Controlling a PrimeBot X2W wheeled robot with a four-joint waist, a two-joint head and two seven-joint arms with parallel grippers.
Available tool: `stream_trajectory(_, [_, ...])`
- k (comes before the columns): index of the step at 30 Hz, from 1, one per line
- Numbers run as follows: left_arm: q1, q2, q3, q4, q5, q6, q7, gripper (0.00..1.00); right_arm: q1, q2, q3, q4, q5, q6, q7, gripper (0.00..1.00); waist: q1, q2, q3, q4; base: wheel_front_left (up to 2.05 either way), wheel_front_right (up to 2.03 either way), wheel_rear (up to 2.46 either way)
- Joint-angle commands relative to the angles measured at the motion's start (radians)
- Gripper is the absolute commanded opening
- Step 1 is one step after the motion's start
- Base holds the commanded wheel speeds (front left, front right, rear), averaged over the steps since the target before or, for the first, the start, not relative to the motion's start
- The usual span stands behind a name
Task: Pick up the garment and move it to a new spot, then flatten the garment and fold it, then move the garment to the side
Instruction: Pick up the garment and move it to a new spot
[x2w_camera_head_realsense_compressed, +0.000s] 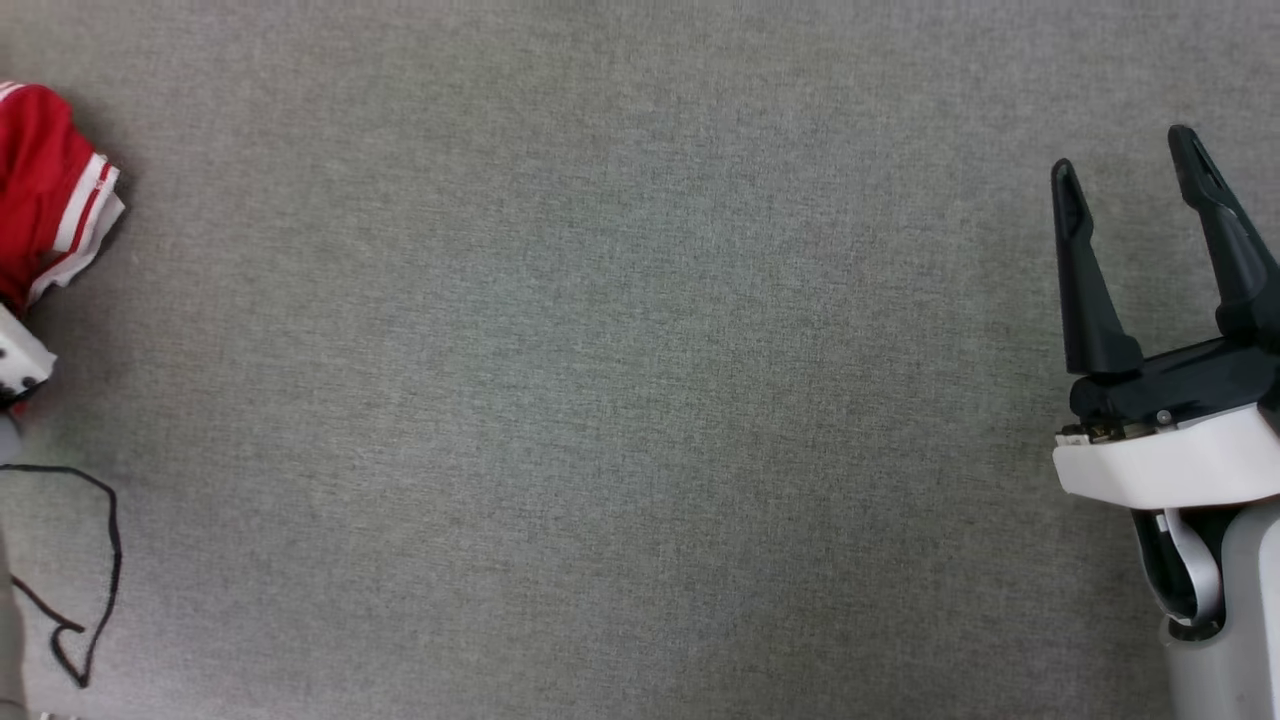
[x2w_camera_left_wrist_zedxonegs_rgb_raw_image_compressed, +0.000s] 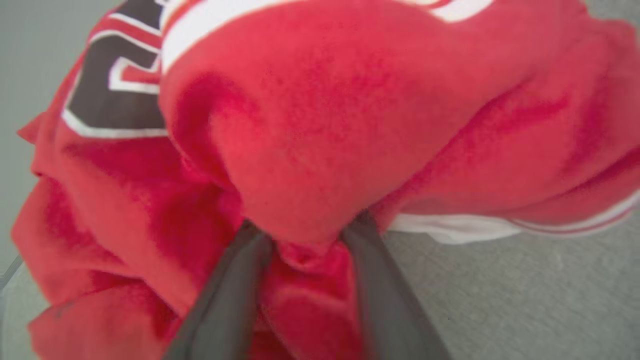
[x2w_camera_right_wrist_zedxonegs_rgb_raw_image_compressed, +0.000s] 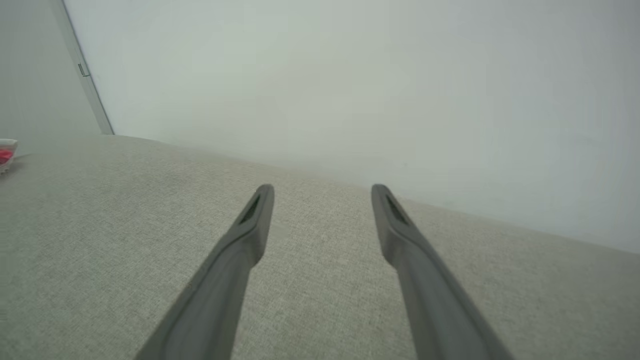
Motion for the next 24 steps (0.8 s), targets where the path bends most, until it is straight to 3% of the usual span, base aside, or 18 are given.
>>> stream_trajectory(1, [0.026,-0.029,-0.017,-0.004,0.013,0.003,-0.030,0.00,-0.008,-0.003,-0.002,-0.003,-0.003,-0.001,-0.007,1.00,-0.0001,0.0000,-0.022,0.009,0.00,0.00,0.00])
stream_trajectory(8, [-0.021,-0.022,-0.027,-0.125,0.046,0.004,-0.241,0.00,0.027,0.023,-0.010,0.010,-0.002,-0.001,-0.012,1.00,-0.0001,0.0000,-0.123,0.022,0.00,0.00,0.00])
stream_trajectory(15, [0.000,-0.082,-0.053,-0.236,0.083,0.020,-0.491,0.00,0.089,0.059,-0.036,0.018,-0.007,-0.001,-0.012,1.00,-0.0001,0.0000,-0.242,0.018,0.00,0.00,0.00])
stream_trajectory(24, [0.113,-0.199,-0.157,-0.413,0.134,0.031,-0.585,0.00,0.158,0.091,-0.053,0.008,-0.014,-0.001,0.010,1.00,-0.0001,0.0000,-0.346,-0.047,0.00,0.00,0.00])
